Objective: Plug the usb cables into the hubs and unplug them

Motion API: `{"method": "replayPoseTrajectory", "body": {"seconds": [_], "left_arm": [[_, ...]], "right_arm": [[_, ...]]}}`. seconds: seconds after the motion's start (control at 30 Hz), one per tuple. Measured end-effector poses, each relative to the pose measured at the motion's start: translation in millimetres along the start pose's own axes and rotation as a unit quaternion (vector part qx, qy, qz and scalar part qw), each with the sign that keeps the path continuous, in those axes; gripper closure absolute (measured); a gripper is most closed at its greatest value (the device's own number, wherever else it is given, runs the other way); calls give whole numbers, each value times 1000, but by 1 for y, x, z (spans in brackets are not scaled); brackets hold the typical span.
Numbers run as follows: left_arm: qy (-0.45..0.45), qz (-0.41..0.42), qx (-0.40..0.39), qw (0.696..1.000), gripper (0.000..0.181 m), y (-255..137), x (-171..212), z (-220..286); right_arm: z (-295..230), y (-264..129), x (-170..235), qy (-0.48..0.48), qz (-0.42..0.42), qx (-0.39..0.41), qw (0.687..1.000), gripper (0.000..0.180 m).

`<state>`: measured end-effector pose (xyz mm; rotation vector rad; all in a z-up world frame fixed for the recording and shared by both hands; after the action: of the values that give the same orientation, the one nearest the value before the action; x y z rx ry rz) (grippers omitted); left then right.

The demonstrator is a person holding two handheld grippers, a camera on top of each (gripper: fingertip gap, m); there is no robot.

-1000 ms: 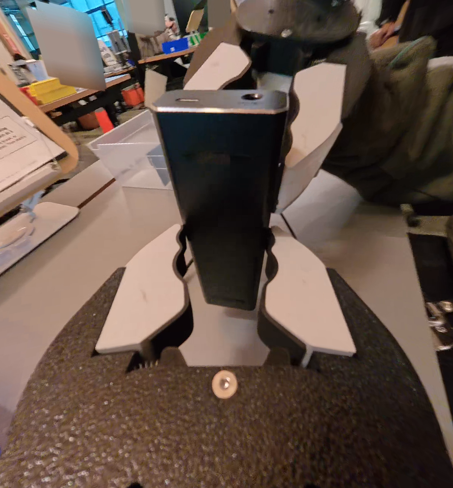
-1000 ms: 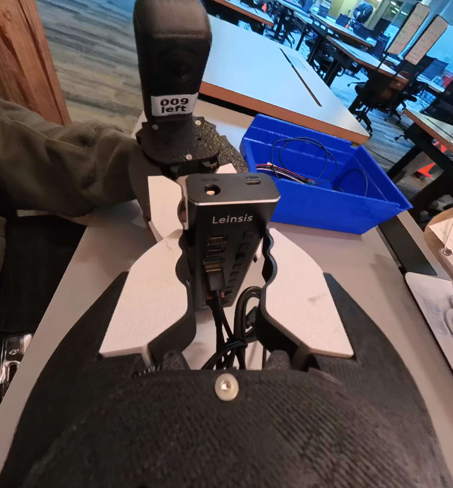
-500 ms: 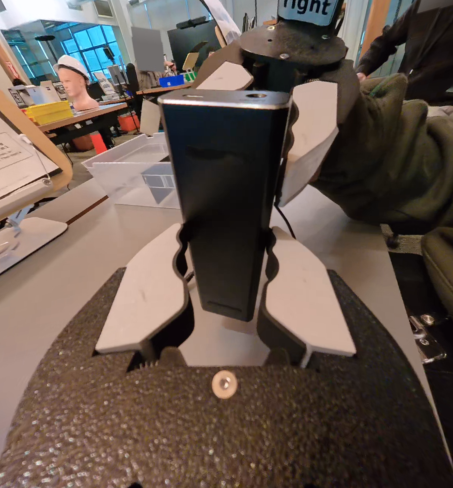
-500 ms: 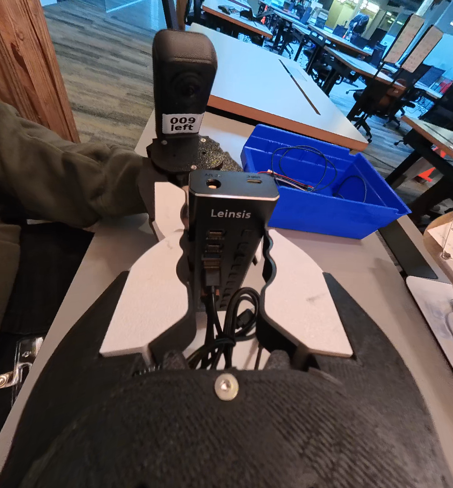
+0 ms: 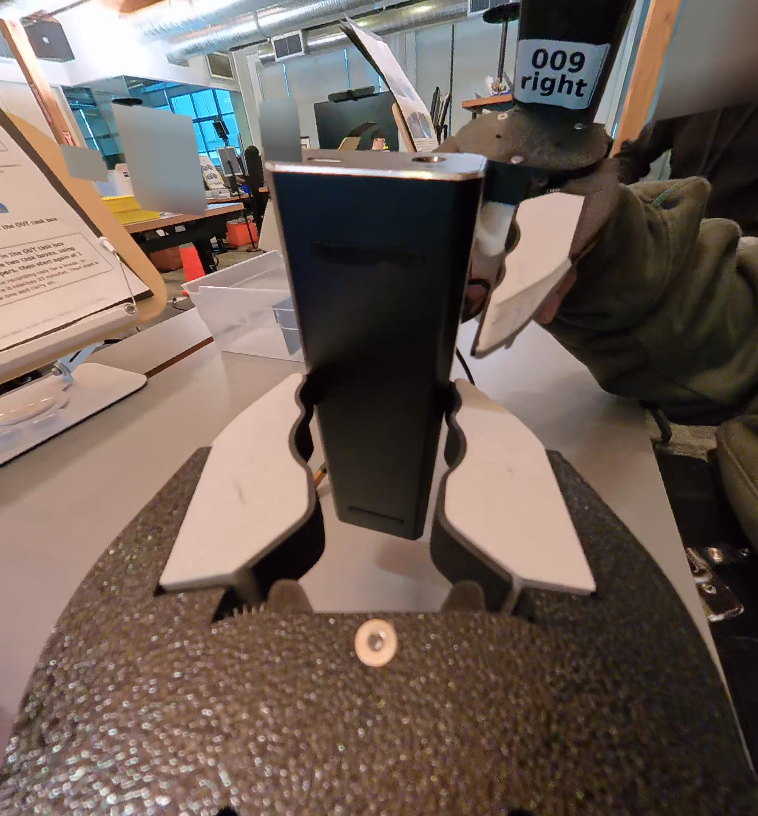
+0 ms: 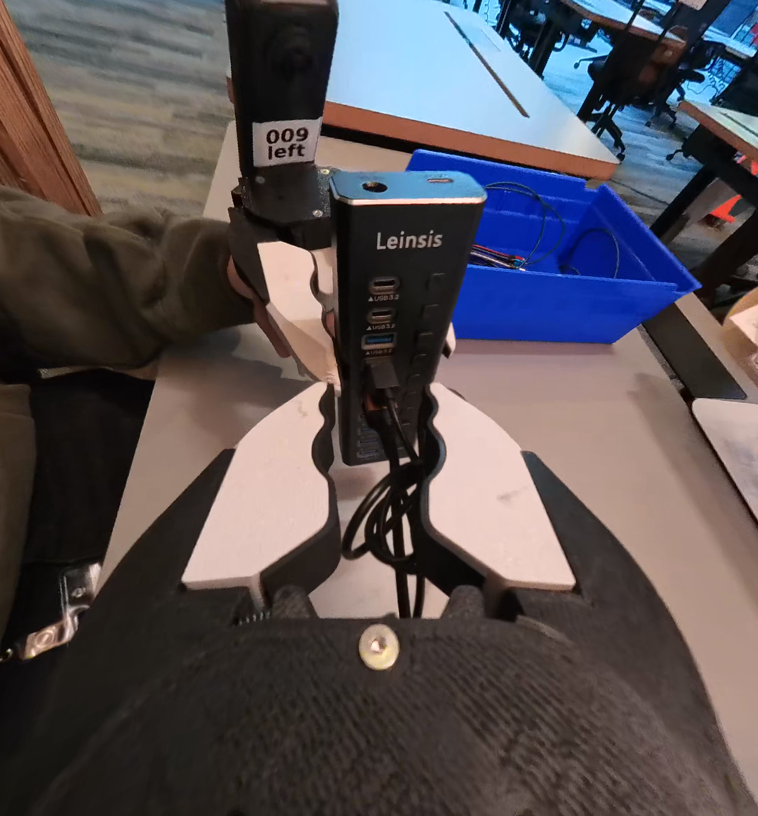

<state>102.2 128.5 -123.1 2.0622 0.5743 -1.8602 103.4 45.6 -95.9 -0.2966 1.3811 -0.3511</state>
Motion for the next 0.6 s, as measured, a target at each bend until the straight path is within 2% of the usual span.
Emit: {"method": "replayPoseTrajectory", "body": {"seconds": [0.13, 0.43, 0.6], "left_arm": [[13, 17, 15, 1000, 124, -3, -1, 4], [18, 37, 52, 998, 125, -4, 3, 12], [30, 8, 78, 996, 124, -3, 7, 19]], "right_arm": [[-3, 9, 2, 29, 9, -3, 1000, 156], [-13, 15, 10, 84, 33, -24, 996, 161], [-22, 13, 11, 12, -17, -31, 999, 164]]}}
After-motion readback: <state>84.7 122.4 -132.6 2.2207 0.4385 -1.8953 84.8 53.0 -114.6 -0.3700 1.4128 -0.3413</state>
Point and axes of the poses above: each gripper's, where its closed fingertips meet, y out along the fingers, x out of its underside, z = x × y across the jaws, the point moved 4 cm from there along -y, back along the fingers, and after that the axes turned 2 degrees about y, right-handed, at the moved point
